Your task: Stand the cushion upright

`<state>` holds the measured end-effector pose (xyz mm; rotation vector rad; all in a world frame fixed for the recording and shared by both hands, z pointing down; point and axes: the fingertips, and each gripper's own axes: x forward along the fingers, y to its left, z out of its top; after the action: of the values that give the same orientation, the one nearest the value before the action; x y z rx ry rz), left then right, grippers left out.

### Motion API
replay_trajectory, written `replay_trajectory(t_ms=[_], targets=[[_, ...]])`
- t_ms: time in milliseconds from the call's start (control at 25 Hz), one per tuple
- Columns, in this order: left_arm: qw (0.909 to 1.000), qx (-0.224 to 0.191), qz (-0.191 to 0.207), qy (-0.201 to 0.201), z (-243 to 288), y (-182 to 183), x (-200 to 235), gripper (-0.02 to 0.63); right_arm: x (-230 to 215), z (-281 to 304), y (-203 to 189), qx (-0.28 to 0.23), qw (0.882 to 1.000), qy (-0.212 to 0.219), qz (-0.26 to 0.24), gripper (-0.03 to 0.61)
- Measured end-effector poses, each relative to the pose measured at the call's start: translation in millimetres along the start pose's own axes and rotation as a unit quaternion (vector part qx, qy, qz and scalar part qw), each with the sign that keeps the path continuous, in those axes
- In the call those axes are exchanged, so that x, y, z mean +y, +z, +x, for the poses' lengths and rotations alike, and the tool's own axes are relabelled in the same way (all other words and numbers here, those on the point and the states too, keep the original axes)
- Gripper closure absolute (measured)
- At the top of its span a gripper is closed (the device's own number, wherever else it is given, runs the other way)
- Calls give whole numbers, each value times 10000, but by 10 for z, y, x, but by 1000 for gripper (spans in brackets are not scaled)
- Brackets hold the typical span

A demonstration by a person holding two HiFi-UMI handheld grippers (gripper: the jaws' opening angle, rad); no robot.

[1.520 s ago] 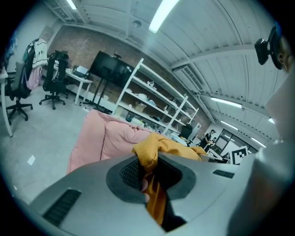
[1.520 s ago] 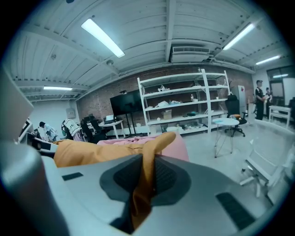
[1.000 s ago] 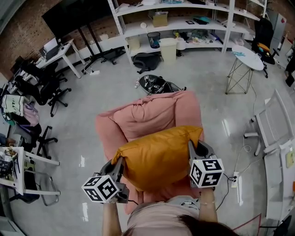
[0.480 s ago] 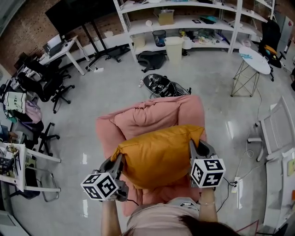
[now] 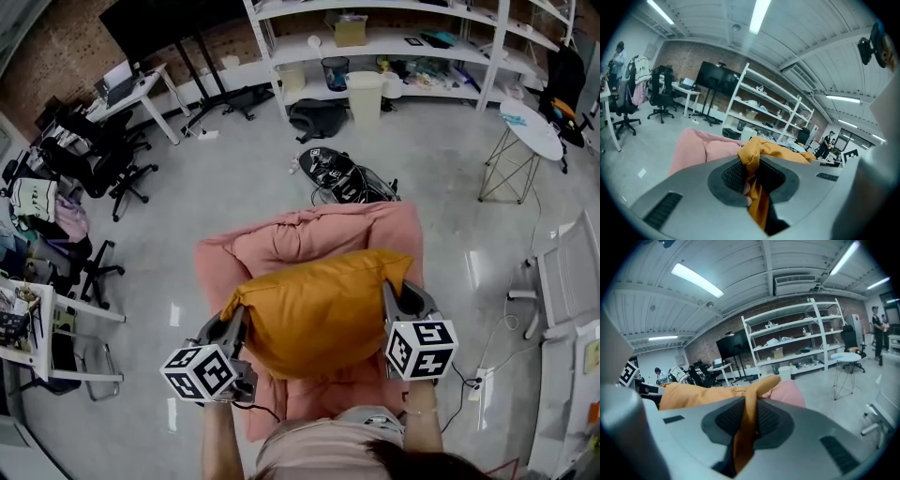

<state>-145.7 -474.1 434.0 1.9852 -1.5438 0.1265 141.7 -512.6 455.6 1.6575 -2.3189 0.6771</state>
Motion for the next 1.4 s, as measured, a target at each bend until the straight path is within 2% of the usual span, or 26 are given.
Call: replay_trajectory(t_ms=[600,800,1040,1400], targets=[[9994,101,-17,345,447,188,251,572,-67,555,179,101,9997,243,-12,509],[9990,109,-28,440,639,273,354,572,-127,773,228,99,9995,310,23,494],[9967,87,-22,807,878,400,559,565,-150,1058,284,136,9992,383,12,477],[9952,246,33,945,1023,419,717,559,-152,1262,292,71,9992,385,27,459]])
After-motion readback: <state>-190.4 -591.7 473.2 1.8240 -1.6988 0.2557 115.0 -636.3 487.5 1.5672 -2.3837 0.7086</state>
